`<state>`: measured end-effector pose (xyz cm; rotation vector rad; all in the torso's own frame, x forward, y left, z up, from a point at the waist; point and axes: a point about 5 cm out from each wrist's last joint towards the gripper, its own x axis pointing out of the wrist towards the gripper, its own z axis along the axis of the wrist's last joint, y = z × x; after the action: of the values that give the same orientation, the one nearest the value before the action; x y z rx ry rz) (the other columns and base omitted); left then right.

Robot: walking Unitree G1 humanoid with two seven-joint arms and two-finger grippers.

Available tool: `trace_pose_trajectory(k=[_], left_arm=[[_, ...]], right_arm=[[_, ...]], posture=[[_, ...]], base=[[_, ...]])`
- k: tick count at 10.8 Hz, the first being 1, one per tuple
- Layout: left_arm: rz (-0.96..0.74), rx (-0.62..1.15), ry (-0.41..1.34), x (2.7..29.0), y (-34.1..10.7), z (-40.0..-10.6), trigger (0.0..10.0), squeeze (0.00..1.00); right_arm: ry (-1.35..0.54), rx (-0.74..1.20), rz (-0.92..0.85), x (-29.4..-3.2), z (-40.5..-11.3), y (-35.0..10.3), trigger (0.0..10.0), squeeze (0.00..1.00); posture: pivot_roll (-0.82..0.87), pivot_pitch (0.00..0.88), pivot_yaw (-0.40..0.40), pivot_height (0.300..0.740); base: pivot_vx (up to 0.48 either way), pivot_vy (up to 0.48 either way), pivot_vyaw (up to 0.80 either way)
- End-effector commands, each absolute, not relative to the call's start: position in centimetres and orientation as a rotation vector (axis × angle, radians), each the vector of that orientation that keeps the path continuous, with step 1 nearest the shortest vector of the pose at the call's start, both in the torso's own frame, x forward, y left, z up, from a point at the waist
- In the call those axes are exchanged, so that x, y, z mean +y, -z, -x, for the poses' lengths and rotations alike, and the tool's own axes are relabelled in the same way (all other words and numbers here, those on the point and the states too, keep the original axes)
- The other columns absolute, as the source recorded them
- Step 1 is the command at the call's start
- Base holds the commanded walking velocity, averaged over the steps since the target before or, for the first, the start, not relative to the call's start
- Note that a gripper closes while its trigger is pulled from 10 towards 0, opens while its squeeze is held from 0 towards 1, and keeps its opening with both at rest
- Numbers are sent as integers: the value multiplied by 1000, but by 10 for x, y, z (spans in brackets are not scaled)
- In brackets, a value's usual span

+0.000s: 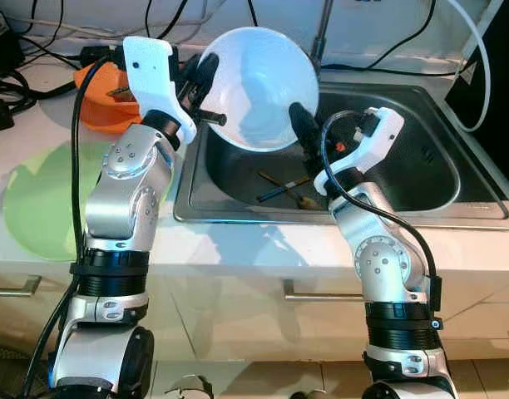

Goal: Kitchen organization

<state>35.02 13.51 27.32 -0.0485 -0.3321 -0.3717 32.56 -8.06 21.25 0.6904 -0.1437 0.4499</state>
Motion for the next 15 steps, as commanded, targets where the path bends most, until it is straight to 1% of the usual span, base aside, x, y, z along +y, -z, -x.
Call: trace_pose_trajectory(k=[1,6,9,10,13,14,15], left_arm=[[41,-380,397,130,-282,-348,10000,0],[-68,-424,454,121,-285,-344,10000,0],[-117,-428,454,121,-284,-344,10000,8],[-130,-431,461,120,-284,-344,10000,1000],[-166,-428,481,118,-283,-343,10000,1000],[-176,-423,486,117,-281,-343,10000,1000],[-183,-417,486,117,-280,-343,10000,1000]], right_arm=[[-448,-128,-707,-81,-325,-209,0,0],[-458,-107,-709,-79,-324,-205,0,0],[-457,-105,-711,-79,-324,-204,0,0],[-459,-104,-712,-78,-324,-204,0,0],[-422,-103,-714,-80,-327,-202,0,0],[-371,-111,-717,-86,-329,-202,0,0],[-264,-107,-725,-98,-335,-198,0,0]], posture=[[2,71,-35,740],[3,69,-37,740],[5,63,-38,740],[9,59,-39,740],[9,54,-37,740],[9,54,-37,740],[11,58,-39,740]], base=[[0,0,0],[0,0,0],[0,0,0],[0,0,0],[0,0,0],[0,0,0],[0,0,0]])
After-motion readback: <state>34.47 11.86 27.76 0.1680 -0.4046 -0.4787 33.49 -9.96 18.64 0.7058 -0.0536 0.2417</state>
